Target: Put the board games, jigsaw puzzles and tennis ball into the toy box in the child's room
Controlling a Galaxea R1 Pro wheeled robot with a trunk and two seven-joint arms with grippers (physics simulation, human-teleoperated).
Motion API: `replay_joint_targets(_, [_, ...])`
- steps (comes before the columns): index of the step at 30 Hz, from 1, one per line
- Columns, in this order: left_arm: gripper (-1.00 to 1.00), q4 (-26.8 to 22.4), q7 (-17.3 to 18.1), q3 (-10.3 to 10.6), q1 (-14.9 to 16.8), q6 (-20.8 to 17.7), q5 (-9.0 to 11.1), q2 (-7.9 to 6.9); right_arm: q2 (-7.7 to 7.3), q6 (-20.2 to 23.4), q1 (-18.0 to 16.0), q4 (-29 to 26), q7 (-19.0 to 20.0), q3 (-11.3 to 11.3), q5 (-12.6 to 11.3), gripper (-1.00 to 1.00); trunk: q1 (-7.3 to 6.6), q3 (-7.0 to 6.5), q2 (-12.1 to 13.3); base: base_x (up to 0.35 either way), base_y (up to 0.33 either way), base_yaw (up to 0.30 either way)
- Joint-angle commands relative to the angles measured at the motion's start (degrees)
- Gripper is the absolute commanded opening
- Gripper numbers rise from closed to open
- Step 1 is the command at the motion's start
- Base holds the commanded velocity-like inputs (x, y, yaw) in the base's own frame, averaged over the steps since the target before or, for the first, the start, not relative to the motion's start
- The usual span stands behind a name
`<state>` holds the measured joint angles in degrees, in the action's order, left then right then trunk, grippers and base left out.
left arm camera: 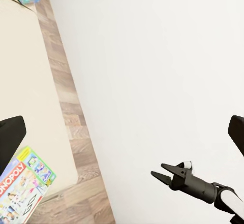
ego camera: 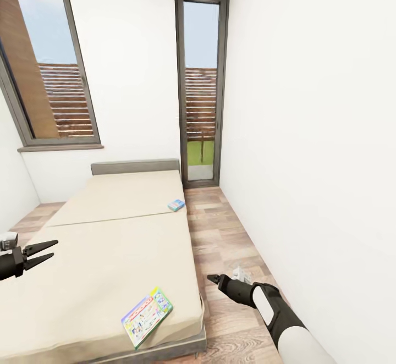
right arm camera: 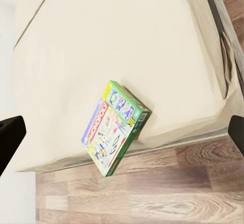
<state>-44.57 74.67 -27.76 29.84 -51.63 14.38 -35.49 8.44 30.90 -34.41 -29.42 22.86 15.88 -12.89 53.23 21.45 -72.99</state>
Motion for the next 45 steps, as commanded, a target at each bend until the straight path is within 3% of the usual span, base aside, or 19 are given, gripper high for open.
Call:
replay_joint_targets(1, [1.00,0.02,0.09,0.00,0.05,-0.50,0.13,0.02,0.18,0.49,-0.04,-0.06,0.08,0.44,-0.19,1.00,0.23,0.25,-0.46,0.000,0.000,0.000])
replay_joint_targets(5, [1.00,0.01,0.05,0.05,0.05,-0.48,0.13,0.16,0.83,0.57,-0.03,-0.04,0.08,0.46,-0.30,1.00,1.11,0.97,-2.06,-0.006,0.000,0.000])
replay_joint_targets(16, [1.00,0.01,0.04,0.09,0.05,-0.55,0.13,0.24,1.20,0.99,-0.04,0.45,1.49,0.33,-5.18,1.00,3.52,2.95,-6.48,-0.173,0.056,0.000])
replay_joint_targets(33, [1.00,0.01,0.05,0.01,0.05,-0.58,0.13,0.24,1.56,7.67,-0.01,2.32,3.30,0.21,-7.42,1.00,7.26,6.00,-13.29,-0.025,0.009,0.000])
replay_joint_targets(45, [1.00,0.01,0.19,-0.01,0.05,-0.53,0.19,0.24,1.56,6.60,-0.02,2.35,5.77,0.12,-8.66,1.00,9.89,8.15,-18.11,0.000,0.000,0.000])
